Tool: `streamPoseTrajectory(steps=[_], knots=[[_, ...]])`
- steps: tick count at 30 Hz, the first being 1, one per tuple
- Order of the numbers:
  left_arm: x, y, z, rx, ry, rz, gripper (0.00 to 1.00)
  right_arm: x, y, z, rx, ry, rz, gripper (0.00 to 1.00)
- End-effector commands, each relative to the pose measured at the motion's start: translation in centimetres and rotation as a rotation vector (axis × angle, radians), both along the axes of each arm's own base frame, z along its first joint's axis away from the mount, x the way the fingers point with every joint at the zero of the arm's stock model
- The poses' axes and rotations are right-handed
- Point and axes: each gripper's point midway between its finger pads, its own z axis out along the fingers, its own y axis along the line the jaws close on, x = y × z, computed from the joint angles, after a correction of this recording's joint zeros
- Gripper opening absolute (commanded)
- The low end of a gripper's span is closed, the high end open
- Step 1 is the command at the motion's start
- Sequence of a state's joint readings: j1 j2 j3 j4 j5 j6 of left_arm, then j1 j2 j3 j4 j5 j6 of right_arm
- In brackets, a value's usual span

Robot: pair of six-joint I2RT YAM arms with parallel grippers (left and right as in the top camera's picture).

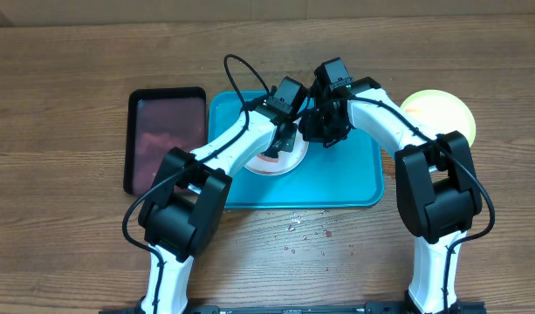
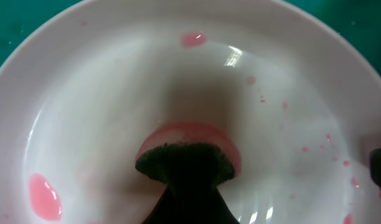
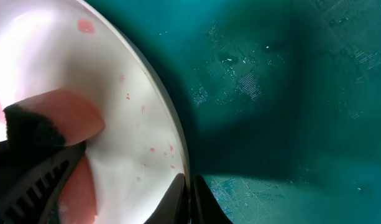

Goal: Clean dirty plates on tray and stack at the side
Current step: 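Scrub the white plate with the sponge while the right gripper holds it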

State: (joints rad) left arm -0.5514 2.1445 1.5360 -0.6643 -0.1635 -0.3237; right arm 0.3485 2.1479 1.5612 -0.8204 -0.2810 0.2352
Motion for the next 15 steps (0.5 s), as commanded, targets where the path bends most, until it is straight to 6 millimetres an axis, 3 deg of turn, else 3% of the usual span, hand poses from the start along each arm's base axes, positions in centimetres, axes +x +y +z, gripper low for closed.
streamPoseTrajectory(steps=[1,8,15], knots=[[-0.6,-0.5,-2.7,-0.014,0.058,0.026,0.04,-0.2,0.1,-0.4,-0.001,0.007,0.003,0.04],[-0.2,0.9,-4.7,0.019,0.075,0.075,0.04,-0.4,0.0,-0.4,-0.004,0.015,0.003,0.04],[0.8,4.8,-4.8,0.084,0.07,0.16,0.04,-0.4,0.0,-0.4,-0.004,0.017,0.002,0.04]])
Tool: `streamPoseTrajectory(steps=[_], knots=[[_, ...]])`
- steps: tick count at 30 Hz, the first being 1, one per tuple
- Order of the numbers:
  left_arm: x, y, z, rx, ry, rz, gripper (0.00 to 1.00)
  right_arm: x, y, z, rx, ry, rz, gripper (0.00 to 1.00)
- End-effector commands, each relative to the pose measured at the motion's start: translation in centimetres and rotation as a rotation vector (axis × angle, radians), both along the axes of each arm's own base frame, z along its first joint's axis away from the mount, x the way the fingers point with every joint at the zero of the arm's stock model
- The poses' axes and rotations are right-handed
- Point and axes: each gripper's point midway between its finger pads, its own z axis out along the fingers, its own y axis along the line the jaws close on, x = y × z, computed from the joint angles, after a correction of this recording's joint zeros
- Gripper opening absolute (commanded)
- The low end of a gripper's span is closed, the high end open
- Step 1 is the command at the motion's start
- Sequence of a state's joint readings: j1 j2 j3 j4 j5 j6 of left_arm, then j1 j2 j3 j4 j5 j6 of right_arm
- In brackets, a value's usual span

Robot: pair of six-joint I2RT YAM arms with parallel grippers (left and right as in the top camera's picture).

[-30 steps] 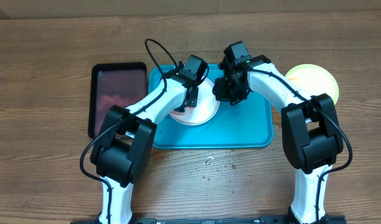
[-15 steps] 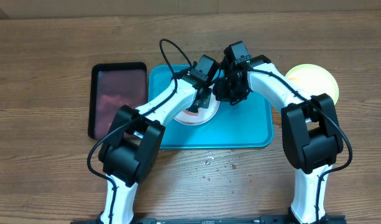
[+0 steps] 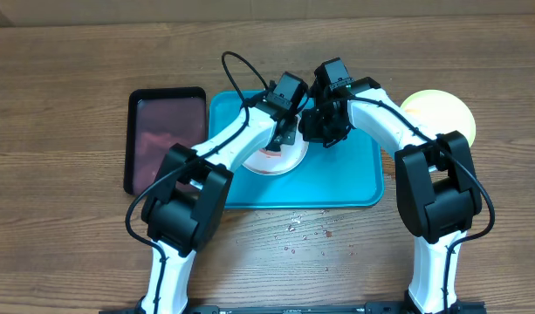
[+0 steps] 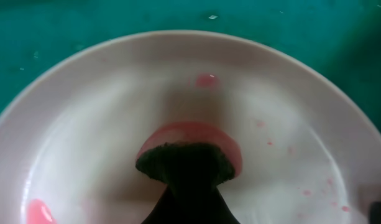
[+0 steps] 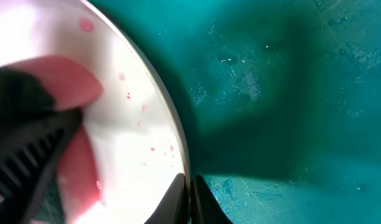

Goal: Clean dirty plates on tray and stack at the side
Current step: 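Scrub the white plate with the sponge while the right gripper holds it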

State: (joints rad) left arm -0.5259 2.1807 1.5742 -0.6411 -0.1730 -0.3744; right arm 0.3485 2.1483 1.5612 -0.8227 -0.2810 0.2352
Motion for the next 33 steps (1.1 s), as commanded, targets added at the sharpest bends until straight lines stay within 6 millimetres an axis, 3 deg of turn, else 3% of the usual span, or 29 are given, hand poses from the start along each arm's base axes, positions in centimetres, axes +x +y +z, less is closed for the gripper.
streamPoseTrajectory(steps=[1,4,7,19,23,33], knots=[[-1.0,4.9,-4.5,0.106,0.11,0.098,0.04,-0.3,0.0,-0.4,-0.004,0.015,0.002,0.04],[-1.3,6.9,-4.7,0.121,0.147,0.134,0.04,-0.3,0.0,-0.4,-0.004,0.015,0.002,0.04],[-1.9,7.6,-4.9,0.112,0.188,0.146,0.04,-0.3,0.0,-0.4,-0.004,0.015,0.002,0.04],[-5.0,2.0,-5.1,0.096,0.237,-0.043,0.04,-0.3,0.0,-0.4,-0.004,0.014,0.002,0.04],[-5.5,1.1,-5.1,0.098,0.239,-0.059,0.04,-0.3,0.0,-0.4,-0.004,0.013,0.002,0.04],[-3.3,-0.2,-4.9,0.032,0.146,-0.012,0.04,0.9,0.5,-0.1,0.024,-0.017,-0.059,0.04]])
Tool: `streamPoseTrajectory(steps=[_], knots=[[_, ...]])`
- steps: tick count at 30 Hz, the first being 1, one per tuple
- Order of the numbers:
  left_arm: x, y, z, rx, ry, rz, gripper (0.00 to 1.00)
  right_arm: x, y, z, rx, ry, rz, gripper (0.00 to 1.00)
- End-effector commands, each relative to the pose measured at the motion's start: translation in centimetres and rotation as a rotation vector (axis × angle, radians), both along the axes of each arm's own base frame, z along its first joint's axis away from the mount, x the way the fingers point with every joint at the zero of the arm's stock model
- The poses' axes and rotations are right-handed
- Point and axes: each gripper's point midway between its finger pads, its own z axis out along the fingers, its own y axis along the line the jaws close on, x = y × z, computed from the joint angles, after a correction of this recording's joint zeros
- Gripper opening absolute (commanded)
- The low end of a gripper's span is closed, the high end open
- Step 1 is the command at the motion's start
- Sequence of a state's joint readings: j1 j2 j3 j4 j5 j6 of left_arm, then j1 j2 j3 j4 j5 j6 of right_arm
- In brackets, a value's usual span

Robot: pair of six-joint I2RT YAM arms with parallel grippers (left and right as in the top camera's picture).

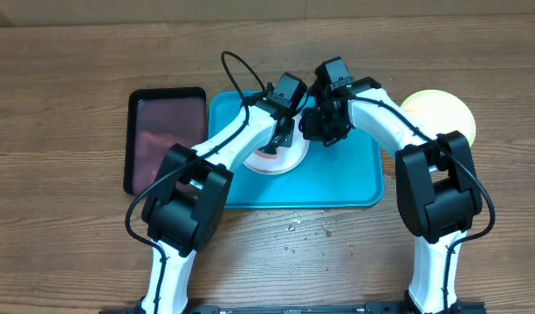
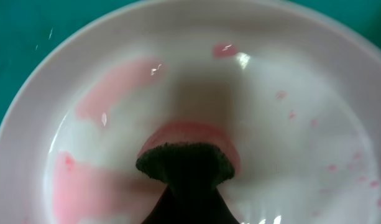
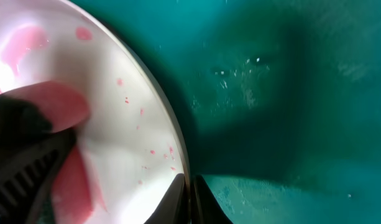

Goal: Clean dirty plates on tray and stack at the side
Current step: 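Scrub the white plate with the sponge while the right gripper holds it, then keep scrubbing the white plate's stains with the left gripper's sponge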

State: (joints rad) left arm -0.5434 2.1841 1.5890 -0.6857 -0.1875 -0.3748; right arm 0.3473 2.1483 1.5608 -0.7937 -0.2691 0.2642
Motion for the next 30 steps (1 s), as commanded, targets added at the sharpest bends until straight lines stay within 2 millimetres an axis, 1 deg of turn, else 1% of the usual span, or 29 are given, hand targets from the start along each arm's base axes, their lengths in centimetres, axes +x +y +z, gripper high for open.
streamPoseTrajectory(steps=[1,6,13,15,18,22,27,30], knots=[[-2.2,-0.1,-4.9,-0.003,0.11,0.011,0.04,0.3,0.5,-0.1,0.026,0.003,-0.04,0.04],[-1.2,0.0,-5.1,-0.004,0.058,0.046,0.04,1.2,0.8,0.1,0.045,-0.022,-0.069,0.04],[-1.0,1.9,-5.6,0.058,0.025,0.11,0.04,2.1,1.1,0.5,0.065,-0.052,-0.091,0.04],[-0.9,3.0,-5.5,0.111,0.008,0.123,0.04,2.1,1.2,0.5,0.066,-0.055,-0.091,0.04],[-0.3,4.9,-5.2,0.178,-0.024,0.157,0.04,2.1,1.2,0.5,0.066,-0.055,-0.091,0.04],[0.2,6.4,-5.2,0.174,-0.013,0.191,0.04,2.0,1.1,0.4,0.063,-0.048,-0.091,0.04],[-0.7,7.1,-5.6,0.169,0.046,0.197,0.04,1.9,1.1,0.4,0.062,-0.046,-0.091,0.04],[-1.8,6.7,-5.9,0.168,0.092,0.177,0.04,1.9,1.1,0.4,0.062,-0.046,-0.091,0.04]])
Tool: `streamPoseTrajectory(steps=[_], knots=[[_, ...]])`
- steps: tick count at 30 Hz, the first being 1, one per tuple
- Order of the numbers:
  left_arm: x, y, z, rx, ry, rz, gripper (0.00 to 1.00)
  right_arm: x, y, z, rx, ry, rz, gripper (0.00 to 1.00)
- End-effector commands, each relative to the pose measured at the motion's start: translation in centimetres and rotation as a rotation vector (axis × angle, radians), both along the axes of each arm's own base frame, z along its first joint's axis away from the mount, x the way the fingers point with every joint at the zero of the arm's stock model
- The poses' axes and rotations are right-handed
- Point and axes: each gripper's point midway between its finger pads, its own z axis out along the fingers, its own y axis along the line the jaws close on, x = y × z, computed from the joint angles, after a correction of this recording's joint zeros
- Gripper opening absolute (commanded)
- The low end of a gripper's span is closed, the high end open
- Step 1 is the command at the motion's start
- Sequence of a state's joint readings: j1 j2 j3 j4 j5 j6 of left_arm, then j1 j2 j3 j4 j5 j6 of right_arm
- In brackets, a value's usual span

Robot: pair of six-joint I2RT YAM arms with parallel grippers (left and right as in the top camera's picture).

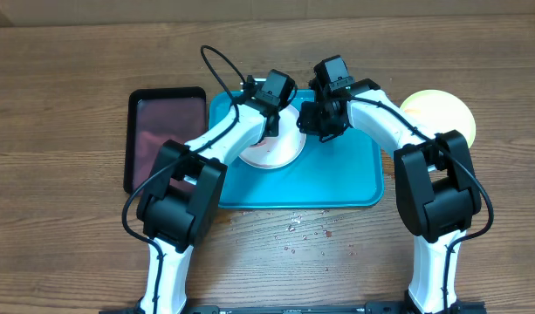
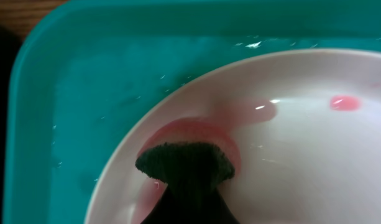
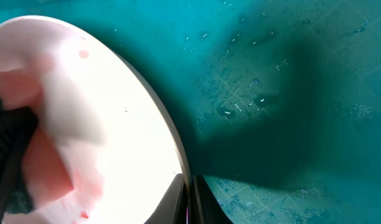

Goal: Clean dirty plates on tray and stack at the side
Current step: 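Keep scrubbing the white plate's stains with the left gripper's sponge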

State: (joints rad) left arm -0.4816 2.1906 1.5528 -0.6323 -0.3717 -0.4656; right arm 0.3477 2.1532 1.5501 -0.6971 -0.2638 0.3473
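Observation:
A white plate (image 1: 276,148) smeared with pink liquid lies on the teal tray (image 1: 354,183). My left gripper (image 1: 269,118) is shut on a pink sponge (image 2: 189,152) with a dark scouring side, pressed on the plate's far-left part near its rim. The plate (image 2: 289,143) carries a pink drop and wet smears. My right gripper (image 3: 189,193) is shut on the plate's right rim, one finger inside and one outside. The plate (image 3: 103,124) looks mostly white there, with pink smears beside the sponge at the left.
A black tray (image 1: 162,139) with a pinkish inside lies left of the teal tray. A pale yellow-green plate (image 1: 442,113) sits on the table at the right. Droplets speckle the wood (image 1: 306,228) in front of the tray.
My left gripper and sponge have moved from the plate's middle to its far-left edge, where the teal tray now shows. The specks near the right rim are gone. The right gripper still pinches the rim.
At first the sponge sat mid-plate among pink drops and specks, with the right gripper clamped on the rim. Then it was further along the plate, later with broad pink smears around it. Now it sits at the far-left rim and the plate's right side looks white.

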Motion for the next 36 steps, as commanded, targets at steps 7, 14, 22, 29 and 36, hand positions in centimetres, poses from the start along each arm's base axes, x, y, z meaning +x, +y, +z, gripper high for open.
streamPoseTrajectory(steps=[7,14,22,29,36], knots=[[-6.3,-1.3,-5.9,0.04,0.253,-0.103,0.04,0.2,0.5,0.3,0.026,0.002,-0.013,0.04],[-7.3,-3.8,-6.1,0.001,0.263,-0.152,0.04,0.3,0.6,0.4,0.028,-0.002,-0.013,0.04],[-5.9,-4.9,-5.9,-0.042,0.199,-0.151,0.04,0.3,0.6,0.4,0.028,-0.003,-0.013,0.04],[-4.5,-4.8,-6.9,-0.066,0.163,-0.135,0.05,0.3,0.6,0.4,0.027,-0.002,-0.013,0.04],[-5.3,-3.0,-8.5,-0.03,0.225,-0.107,0.04,0.2,0.6,0.3,0.027,-0.001,-0.013,0.04]])
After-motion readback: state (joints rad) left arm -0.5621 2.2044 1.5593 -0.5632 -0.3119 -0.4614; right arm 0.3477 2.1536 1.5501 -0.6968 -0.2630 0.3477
